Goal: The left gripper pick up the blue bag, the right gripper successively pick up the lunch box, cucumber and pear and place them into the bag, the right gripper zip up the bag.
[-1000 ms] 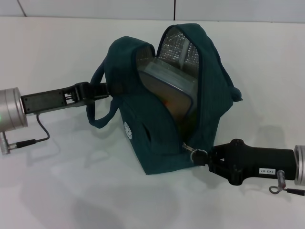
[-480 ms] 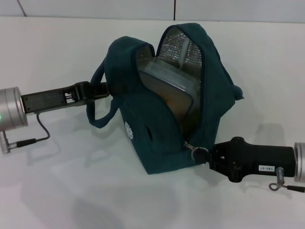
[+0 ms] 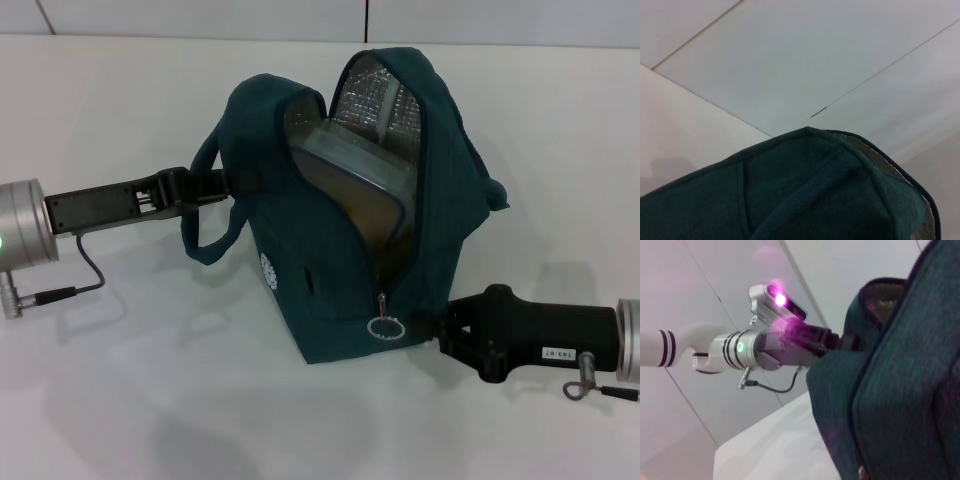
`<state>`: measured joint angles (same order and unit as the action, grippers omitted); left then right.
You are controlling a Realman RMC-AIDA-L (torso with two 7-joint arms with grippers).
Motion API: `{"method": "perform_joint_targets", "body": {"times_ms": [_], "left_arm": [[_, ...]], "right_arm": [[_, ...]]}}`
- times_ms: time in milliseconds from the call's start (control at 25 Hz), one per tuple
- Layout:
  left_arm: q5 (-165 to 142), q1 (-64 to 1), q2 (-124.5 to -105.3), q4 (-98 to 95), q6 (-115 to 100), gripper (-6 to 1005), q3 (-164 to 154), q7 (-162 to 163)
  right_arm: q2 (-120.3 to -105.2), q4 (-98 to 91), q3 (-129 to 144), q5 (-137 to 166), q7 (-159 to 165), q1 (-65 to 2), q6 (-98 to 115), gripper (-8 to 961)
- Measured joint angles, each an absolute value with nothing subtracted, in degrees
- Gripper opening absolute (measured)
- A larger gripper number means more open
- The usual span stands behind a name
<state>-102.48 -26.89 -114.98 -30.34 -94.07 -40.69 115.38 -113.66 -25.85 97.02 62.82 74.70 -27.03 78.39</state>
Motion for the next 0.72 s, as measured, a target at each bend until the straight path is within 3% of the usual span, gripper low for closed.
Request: {"method": "perform_joint_targets", "body": {"times_ms": [360, 560, 720], "left_arm": [[-102.48, -26.9, -114.96, -30.32, -94.04, 68, -40.69, 115.4], [-102.48, -26.86, -114.95, -30.32, -94.03, 68, -40.69, 115.34], [-102.48, -26.77, -114.96, -30.4, -93.97, 68, -40.69, 115.37]], "right_arm": [[-114.54, -25.67, 95.6, 63.52, 73.3, -27.33, 76.54, 0], [-115.0, -27.1, 95.62, 66.37, 72.83, -27.46, 77.32, 98], [-114.39, -27.25, 95.17, 66.38, 73.03, -27.23, 79.07, 105]]}}
